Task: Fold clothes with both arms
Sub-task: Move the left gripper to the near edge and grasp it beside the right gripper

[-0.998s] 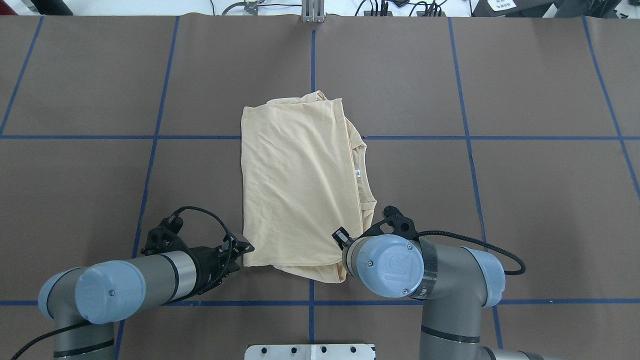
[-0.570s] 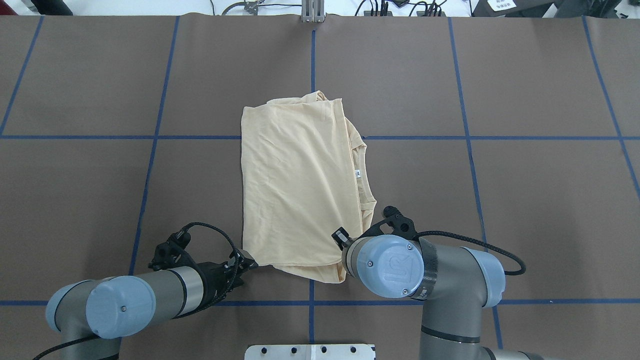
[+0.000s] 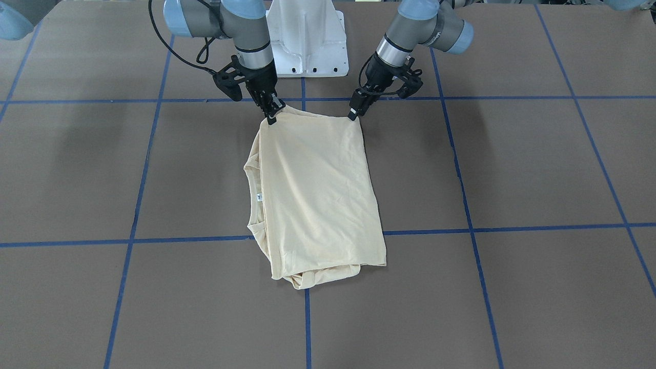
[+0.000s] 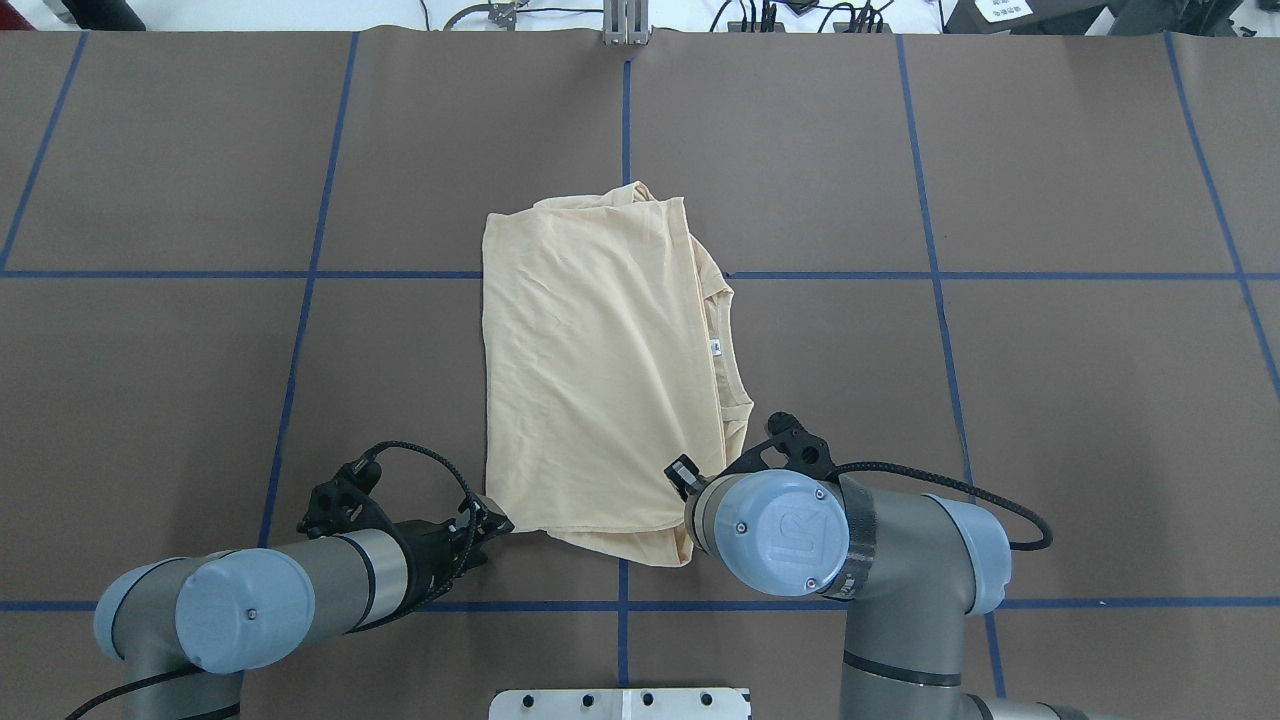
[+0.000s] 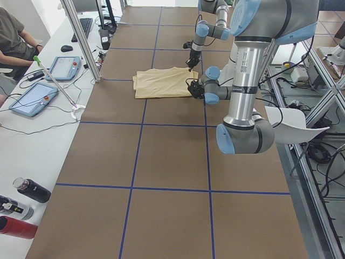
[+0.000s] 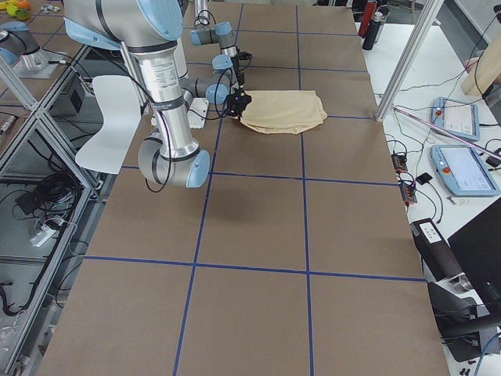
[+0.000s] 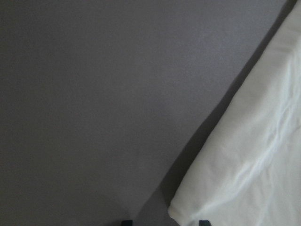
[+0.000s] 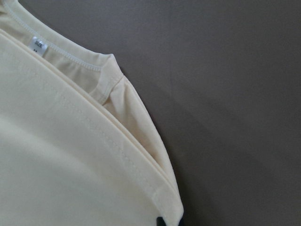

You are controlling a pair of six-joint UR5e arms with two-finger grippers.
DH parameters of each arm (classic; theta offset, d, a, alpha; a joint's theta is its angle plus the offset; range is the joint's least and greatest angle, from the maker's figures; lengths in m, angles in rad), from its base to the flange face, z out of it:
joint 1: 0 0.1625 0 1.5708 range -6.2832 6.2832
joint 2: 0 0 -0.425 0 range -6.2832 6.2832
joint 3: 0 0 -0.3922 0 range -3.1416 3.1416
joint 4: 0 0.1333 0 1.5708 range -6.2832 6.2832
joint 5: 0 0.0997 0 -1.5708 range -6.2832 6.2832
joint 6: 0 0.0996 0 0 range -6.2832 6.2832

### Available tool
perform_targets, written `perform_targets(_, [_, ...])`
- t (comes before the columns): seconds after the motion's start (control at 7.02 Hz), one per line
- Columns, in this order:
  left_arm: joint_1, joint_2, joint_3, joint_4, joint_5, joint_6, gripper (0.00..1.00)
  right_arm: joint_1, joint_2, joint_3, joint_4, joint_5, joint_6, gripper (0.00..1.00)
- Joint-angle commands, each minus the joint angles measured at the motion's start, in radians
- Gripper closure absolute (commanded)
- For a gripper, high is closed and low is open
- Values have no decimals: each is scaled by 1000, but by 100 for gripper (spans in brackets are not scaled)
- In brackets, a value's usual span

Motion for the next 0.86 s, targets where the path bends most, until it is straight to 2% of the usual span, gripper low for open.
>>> perform_targets(0.0, [-2,-4,1,0,5,-3,55,0,1,0,0,0,0,100])
perform_targets(0.14, [-2,-17,4,-2,26,-3,58,0,1,0,0,0,0,100])
perform_targets(0.29, [-2,-20,9,-2,31,-6,77,0,1,2,0,0,0,100])
perform_targets(0.43, [-3,-26,9,-2,32,-8,91,2,1,0,0,2,0,100])
perform_targets(0.57, [-6,-26,9,0,45,-32,100,2,1,2,0,2,0,100])
perform_targets(0.71, [-11,-26,4,0,52,-32,100,3,3,3,0,0,0,100])
